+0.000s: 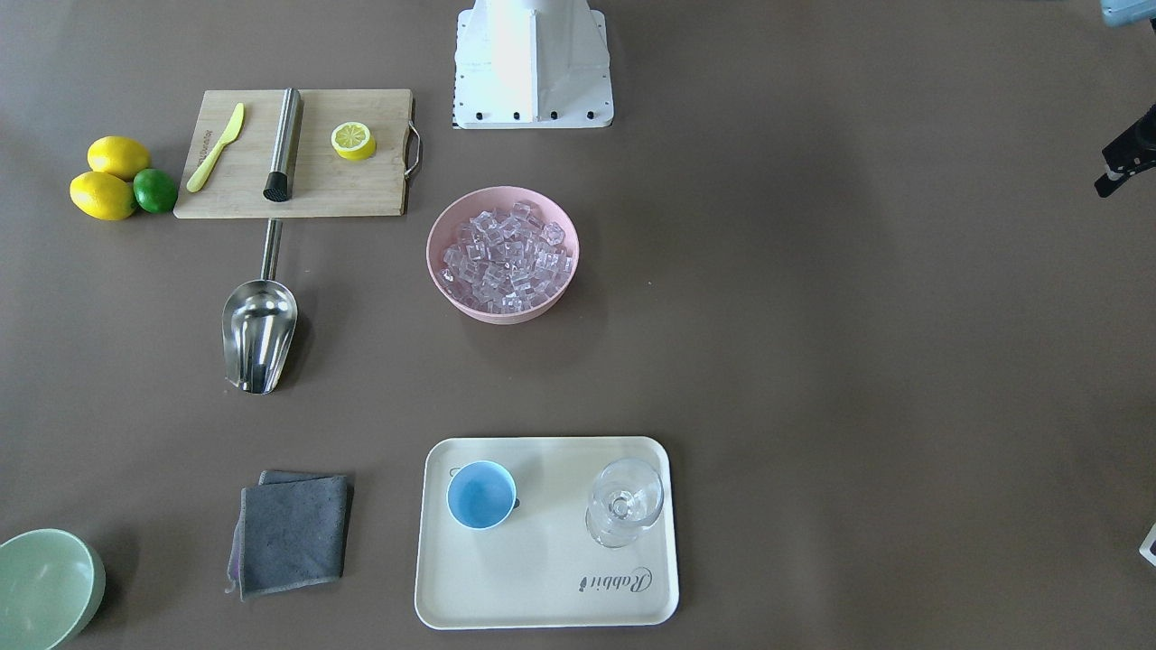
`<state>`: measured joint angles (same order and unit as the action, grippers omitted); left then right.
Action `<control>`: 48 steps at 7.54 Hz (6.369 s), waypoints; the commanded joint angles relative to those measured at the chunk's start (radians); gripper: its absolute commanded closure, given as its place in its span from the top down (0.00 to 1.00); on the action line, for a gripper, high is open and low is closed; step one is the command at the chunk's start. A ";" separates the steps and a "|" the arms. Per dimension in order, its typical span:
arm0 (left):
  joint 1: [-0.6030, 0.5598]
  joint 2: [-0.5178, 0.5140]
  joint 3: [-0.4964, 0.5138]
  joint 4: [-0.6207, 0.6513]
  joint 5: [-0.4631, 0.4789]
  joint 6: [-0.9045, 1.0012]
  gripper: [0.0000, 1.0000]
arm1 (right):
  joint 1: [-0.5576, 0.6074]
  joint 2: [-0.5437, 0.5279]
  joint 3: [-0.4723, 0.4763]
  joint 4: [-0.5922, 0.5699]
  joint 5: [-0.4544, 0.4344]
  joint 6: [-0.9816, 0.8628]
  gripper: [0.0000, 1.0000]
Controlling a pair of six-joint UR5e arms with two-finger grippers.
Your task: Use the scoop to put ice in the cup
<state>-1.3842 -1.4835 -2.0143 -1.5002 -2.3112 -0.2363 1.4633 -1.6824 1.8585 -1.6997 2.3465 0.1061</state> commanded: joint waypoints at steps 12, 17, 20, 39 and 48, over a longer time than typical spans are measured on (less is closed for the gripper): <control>0.551 -0.310 0.155 -0.625 0.051 0.012 0.98 | -0.773 0.224 0.022 0.273 -0.184 0.925 0.99; 0.585 -0.432 0.299 -0.755 0.098 0.233 0.98 | -0.791 0.228 -0.001 0.273 -0.181 0.922 0.98; 0.733 -0.452 0.296 -0.817 0.284 0.419 0.98 | -0.794 0.248 -0.007 0.272 -0.179 0.925 0.98; 0.827 -0.589 0.592 -1.198 0.263 0.310 0.98 | -0.742 0.299 -0.070 0.176 -0.059 0.819 0.89; 0.798 -0.578 0.579 -1.219 0.240 0.316 0.98 | -0.738 0.285 -0.019 0.181 -0.101 0.903 0.63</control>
<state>-0.5616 -2.0642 -1.4286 -2.7125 -2.0726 0.0788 0.7269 -1.3890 1.8112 -1.5217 2.2721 0.9779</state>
